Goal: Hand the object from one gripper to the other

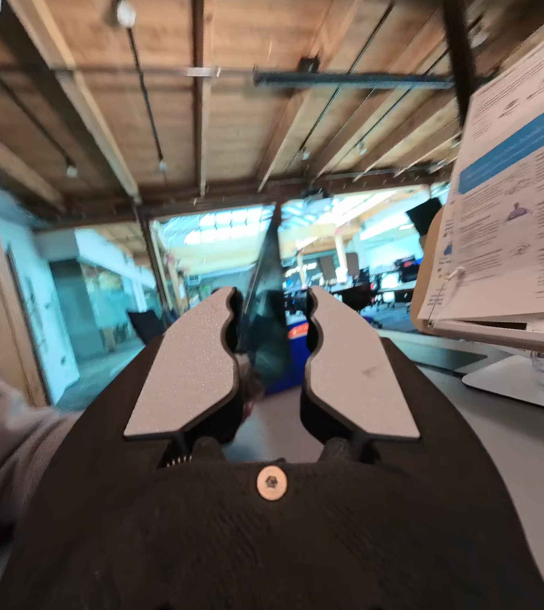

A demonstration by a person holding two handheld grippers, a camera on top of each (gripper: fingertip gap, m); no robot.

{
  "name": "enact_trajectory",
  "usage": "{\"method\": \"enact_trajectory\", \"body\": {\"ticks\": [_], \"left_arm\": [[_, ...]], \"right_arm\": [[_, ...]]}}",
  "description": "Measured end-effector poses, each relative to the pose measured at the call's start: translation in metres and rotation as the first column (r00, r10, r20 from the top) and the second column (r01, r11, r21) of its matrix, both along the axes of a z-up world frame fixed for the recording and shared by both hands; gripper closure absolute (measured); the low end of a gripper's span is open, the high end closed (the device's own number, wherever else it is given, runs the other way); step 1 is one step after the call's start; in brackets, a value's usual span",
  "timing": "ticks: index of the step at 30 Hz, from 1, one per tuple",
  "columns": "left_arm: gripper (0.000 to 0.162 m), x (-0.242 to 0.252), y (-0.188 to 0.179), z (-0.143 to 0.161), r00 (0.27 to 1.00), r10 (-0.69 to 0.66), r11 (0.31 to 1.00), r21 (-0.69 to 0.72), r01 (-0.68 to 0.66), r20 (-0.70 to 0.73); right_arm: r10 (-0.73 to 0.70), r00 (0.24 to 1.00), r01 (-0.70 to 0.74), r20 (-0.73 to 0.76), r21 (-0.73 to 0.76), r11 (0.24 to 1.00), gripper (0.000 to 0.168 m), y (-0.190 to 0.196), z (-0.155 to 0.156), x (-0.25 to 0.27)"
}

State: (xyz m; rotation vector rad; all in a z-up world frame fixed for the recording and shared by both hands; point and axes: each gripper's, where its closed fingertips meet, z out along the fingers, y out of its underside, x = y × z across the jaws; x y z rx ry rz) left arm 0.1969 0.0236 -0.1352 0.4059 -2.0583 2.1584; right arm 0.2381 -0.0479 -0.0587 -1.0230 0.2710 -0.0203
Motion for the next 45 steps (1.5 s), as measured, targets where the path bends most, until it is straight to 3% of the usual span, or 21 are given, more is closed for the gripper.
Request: {"method": "enact_trajectory", "body": {"ticks": [2,5,7,10,14,17,19,22,25,28,34,36,38,40,42,45], "left_arm": [[0.160,0.000,0.015,-0.012,1.000,-0.009,0.995,0.104,0.007,0.017],[0.160,0.000,0.028,-0.014,1.000,-0.007,0.991,0.136,0.005,0.017],[0.160,-0.001,0.031,-0.012,1.000,-0.016,0.992,0.127,0.012,0.027],[0.160,-0.001,0.032,-0.010,0.999,-0.008,0.994,0.110,0.003,0.050],[0.156,0.014,0.035,0.018,0.977,0.156,0.984,-0.109,-0.141,0.145],[0.122,0.028,0.043,0.031,0.952,0.288,0.935,-0.246,-0.257,0.100],[0.117,0.027,0.037,0.034,0.962,0.265,0.930,-0.279,-0.239,0.059],[0.117,0.018,0.019,0.039,0.978,0.204,0.921,-0.344,-0.181,0.031],[0.121,0.009,-0.001,0.042,0.987,0.160,0.920,-0.365,-0.141,0.021],[0.157,0.005,-0.009,0.041,0.984,0.170,0.920,-0.368,-0.138,0.057],[0.160,0.008,-0.005,0.037,0.978,0.189,0.936,-0.318,-0.153,0.086],[0.160,0.010,-0.001,0.033,0.979,0.182,0.954,-0.258,-0.155,0.087],[0.160,0.017,0.006,0.024,0.979,0.189,0.973,-0.150,-0.176,0.075],[0.160,0.021,0.014,0.009,0.981,0.184,0.983,-0.003,-0.184,0.060],[0.160,0.021,0.021,-0.004,0.983,0.175,0.977,0.117,-0.180,0.052],[0.160,0.014,0.026,-0.016,0.988,0.133,0.954,0.259,-0.150,0.082]], "right_arm": [[0.072,0.997,-0.072,0.005,-0.075,0.995,0.135,-0.003,-0.007,-0.005],[0.173,0.985,-0.173,-0.013,-0.137,0.975,0.165,-0.002,-0.018,-0.012],[0.261,0.965,-0.261,-0.019,-0.141,0.955,0.167,-0.001,-0.017,-0.023],[0.219,0.976,-0.211,0.017,-0.198,0.957,0.167,-0.002,-0.020,-0.021],[0.183,0.983,-0.182,0.027,-0.042,0.982,0.166,-0.007,-0.001,-0.017],[0.155,0.988,-0.152,0.001,0.176,0.973,0.167,-0.018,0.015,-0.011],[0.151,0.987,-0.121,-0.064,0.333,0.935,0.166,-0.023,0.020,-0.003],[0.215,0.960,-0.115,-0.180,0.446,0.888,0.166,-0.012,0.011,0.005],[0.248,0.946,-0.143,-0.209,0.417,0.898,0.166,0.010,0.004,-0.002],[0.208,0.964,-0.142,-0.166,0.340,0.930,0.166,0.022,0.004,-0.010],[0.270,0.947,-0.204,-0.173,0.324,0.924,0.165,0.025,0.003,-0.013],[0.247,0.946,-0.189,-0.208,0.263,0.946,0.156,0.026,-0.003,-0.007],[0.126,0.967,-0.090,-0.222,0.163,0.982,0.129,0.020,-0.008,0.005],[0.000,0.991,-0.001,-0.137,-0.009,1.000,0.124,0.015,-0.013,0.009],[-0.049,0.999,0.048,0.005,-0.242,0.969,0.123,0.020,-0.026,0.003],[-0.026,0.982,0.119,0.187,-0.507,0.854,0.121,0.034,-0.052,-0.008]]}}
